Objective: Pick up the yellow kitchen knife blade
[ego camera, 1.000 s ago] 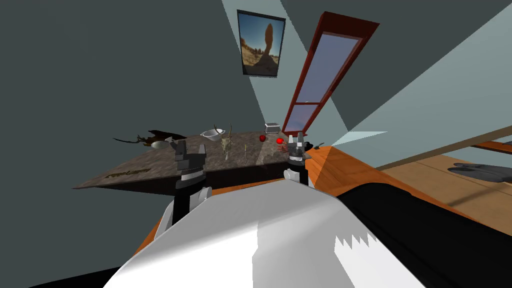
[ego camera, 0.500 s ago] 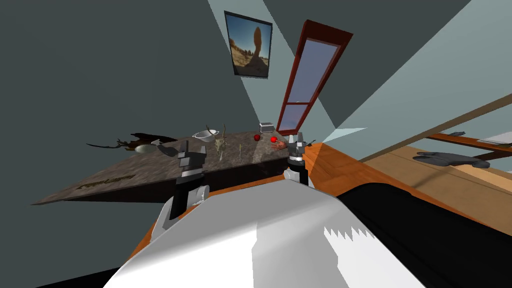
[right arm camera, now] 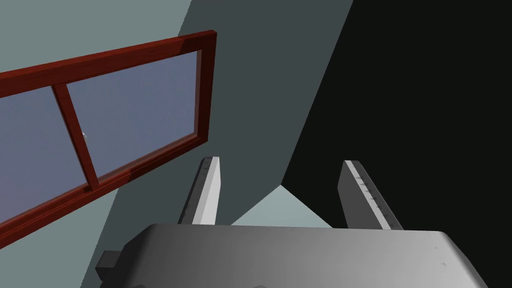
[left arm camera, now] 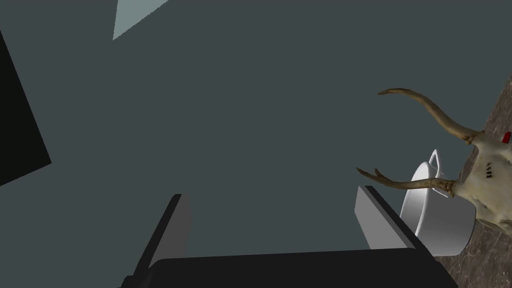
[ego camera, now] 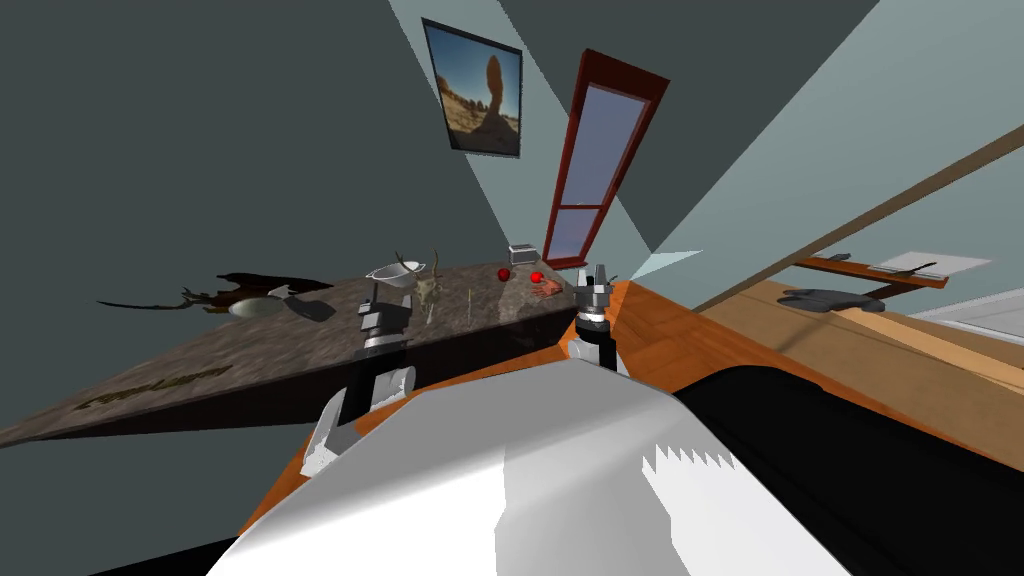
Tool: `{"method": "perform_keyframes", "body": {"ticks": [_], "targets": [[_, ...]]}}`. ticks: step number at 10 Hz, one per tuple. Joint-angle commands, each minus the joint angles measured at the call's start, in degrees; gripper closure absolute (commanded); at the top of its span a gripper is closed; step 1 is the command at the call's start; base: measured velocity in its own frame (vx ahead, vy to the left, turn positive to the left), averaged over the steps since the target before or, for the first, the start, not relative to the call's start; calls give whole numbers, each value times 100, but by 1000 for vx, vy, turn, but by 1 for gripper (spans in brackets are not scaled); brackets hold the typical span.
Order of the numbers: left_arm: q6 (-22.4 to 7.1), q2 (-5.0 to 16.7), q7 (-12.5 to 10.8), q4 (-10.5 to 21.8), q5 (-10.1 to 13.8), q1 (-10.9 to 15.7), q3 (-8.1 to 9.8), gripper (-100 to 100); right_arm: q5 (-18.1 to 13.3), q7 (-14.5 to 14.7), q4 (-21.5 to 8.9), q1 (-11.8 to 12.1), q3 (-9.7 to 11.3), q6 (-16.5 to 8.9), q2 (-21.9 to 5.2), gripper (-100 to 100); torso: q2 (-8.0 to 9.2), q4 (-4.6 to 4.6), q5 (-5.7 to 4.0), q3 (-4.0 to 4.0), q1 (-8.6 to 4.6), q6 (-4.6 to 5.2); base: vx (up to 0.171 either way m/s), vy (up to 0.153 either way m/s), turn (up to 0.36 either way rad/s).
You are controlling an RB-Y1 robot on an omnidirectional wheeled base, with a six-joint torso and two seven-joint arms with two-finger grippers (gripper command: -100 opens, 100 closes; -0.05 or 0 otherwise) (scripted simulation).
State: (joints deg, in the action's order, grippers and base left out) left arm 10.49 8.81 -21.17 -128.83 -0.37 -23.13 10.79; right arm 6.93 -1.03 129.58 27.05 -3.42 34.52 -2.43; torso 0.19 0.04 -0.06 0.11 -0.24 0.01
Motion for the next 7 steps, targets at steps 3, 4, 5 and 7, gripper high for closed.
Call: {"method": "perform_keyframes", "body": {"ticks": [3, 4, 5, 7], "targets": [[-568, 23, -435, 265, 123, 270, 297, -100, 0, 0, 0, 0, 0, 0, 0, 0, -7, -1, 1, -4, 2, -1, -23, -71, -136], [-711, 23, -442, 265, 123, 270, 297, -100, 0, 0, 0, 0, 0, 0, 0, 0, -7, -2, -1, -4, -4, 0, -18, -84, -91], [-895, 24, -621, 382, 164, 384, 424, -100, 0, 0, 0, 1, 0, 0, 0, 0, -8, -2, -1, -4, -4, -3, -38, -89, -148], [-1205, 24, -804, 503, 201, 502, 556, -100, 0, 0, 0, 1, -1, 0, 0, 0, -2, 0, 0, -1, 2, -4, -32, -69, -100]]}}
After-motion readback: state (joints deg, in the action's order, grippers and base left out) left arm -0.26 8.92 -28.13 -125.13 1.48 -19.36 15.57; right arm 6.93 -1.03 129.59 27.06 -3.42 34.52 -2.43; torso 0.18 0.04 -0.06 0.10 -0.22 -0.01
